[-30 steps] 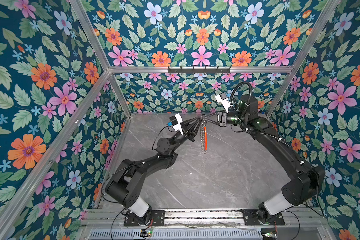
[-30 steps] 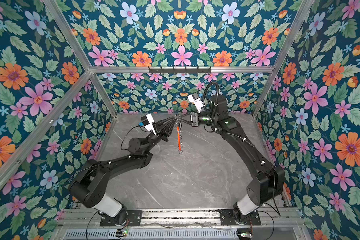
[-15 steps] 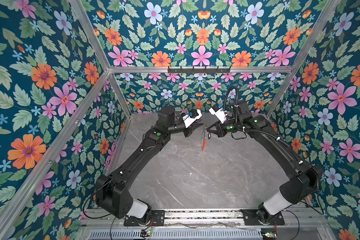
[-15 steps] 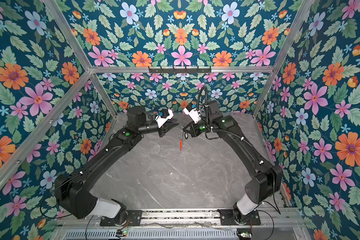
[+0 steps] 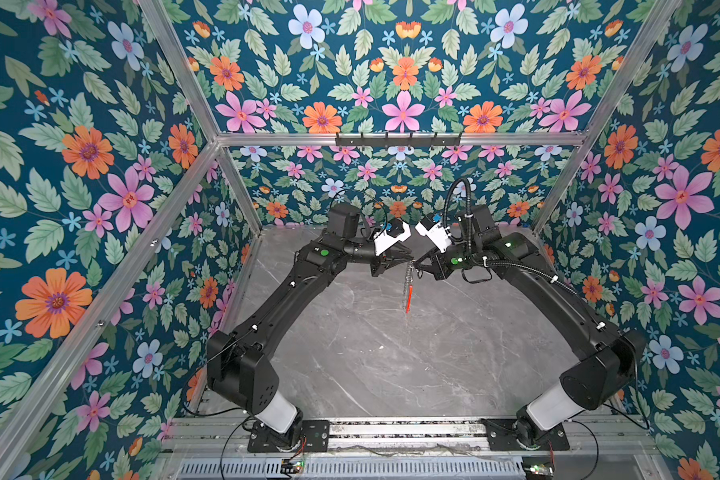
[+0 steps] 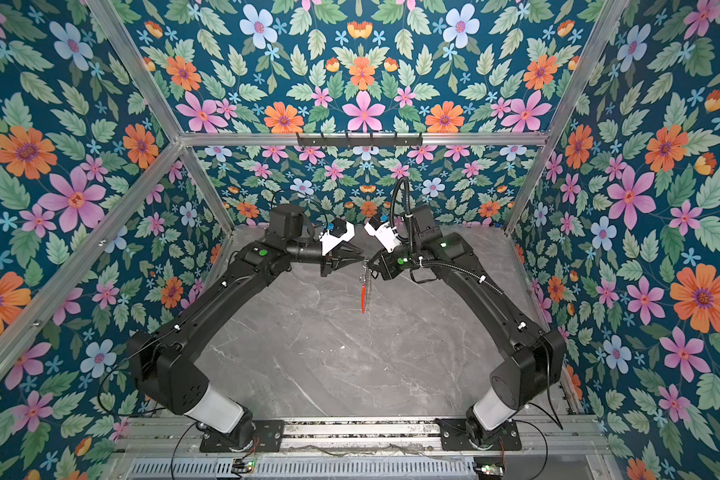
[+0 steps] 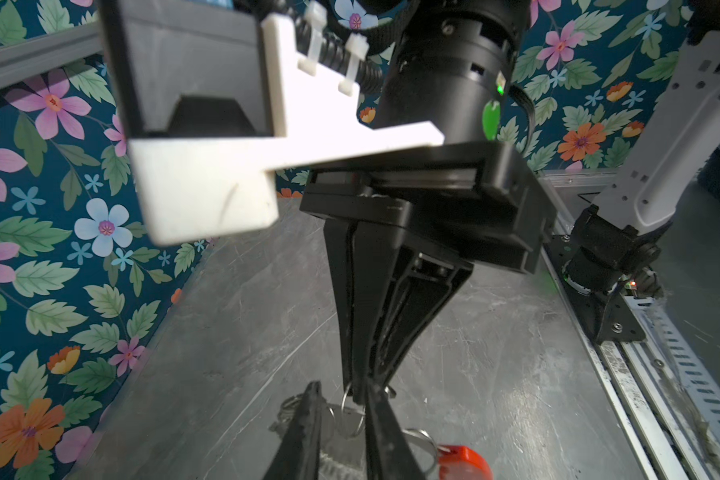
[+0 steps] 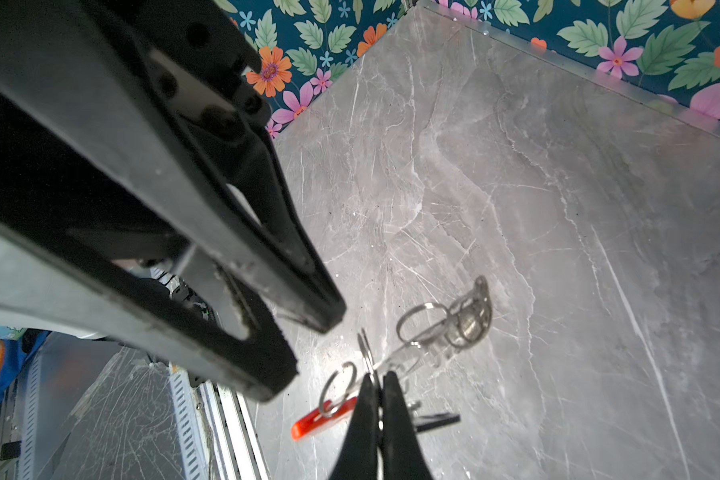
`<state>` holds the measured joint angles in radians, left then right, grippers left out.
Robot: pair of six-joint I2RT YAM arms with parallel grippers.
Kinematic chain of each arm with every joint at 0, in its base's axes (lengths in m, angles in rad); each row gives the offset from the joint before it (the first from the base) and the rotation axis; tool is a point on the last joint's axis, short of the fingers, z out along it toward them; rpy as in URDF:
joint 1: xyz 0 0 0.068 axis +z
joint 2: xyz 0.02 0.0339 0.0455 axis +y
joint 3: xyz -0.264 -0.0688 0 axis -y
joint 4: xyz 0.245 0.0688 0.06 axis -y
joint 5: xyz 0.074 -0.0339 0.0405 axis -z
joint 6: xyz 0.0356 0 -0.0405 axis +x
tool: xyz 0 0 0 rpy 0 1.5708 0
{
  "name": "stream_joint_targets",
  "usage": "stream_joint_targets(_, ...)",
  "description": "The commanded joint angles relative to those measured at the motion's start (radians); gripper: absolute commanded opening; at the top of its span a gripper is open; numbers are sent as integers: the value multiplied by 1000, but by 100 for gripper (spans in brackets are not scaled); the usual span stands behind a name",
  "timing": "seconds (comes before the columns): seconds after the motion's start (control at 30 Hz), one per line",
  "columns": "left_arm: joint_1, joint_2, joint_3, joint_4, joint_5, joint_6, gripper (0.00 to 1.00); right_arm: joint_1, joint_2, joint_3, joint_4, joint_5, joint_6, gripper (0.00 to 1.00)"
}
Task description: Put the keys on the keyring
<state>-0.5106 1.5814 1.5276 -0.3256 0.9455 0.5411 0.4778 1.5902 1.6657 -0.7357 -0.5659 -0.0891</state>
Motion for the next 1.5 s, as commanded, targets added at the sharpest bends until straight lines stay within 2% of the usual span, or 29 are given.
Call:
stream_joint_targets(0.0, 0, 10, 16, -49, 29, 25, 22, 1, -13, 0, 24, -15, -25, 0)
stream_joint_targets(0.3, 0, 39, 23, -15, 65, -9, 18, 5, -24, -2, 25, -22, -23, 0)
stream_joint_targets(0.67, 0, 45, 16, -15, 74, -15, 20, 8, -24, 8, 29, -32, -15, 0)
stream_joint_targets(0.83, -2, 56, 17, -15, 96, -20, 15, 12, -24, 12, 29, -28, -16, 0)
stream_joint_targets(1.07, -1, 64, 14, -38, 107, -20, 0, 13, -24, 16, 30, -23, -15, 0)
stream_joint_targets(1.33, -2, 45, 5, -21, 103, -17, 0, 12, -31, 10, 49, -21, 10, 0)
stream_joint_targets(1.4, 2, 22, -40, 118, 93, -127, 0, 13, -41, -6, 70, -14, 34, 18)
stream_joint_targets(1.47, 10, 3, -94, 270, 96, -238, 0, 10, -59, -38, 104, -6, 64, 27)
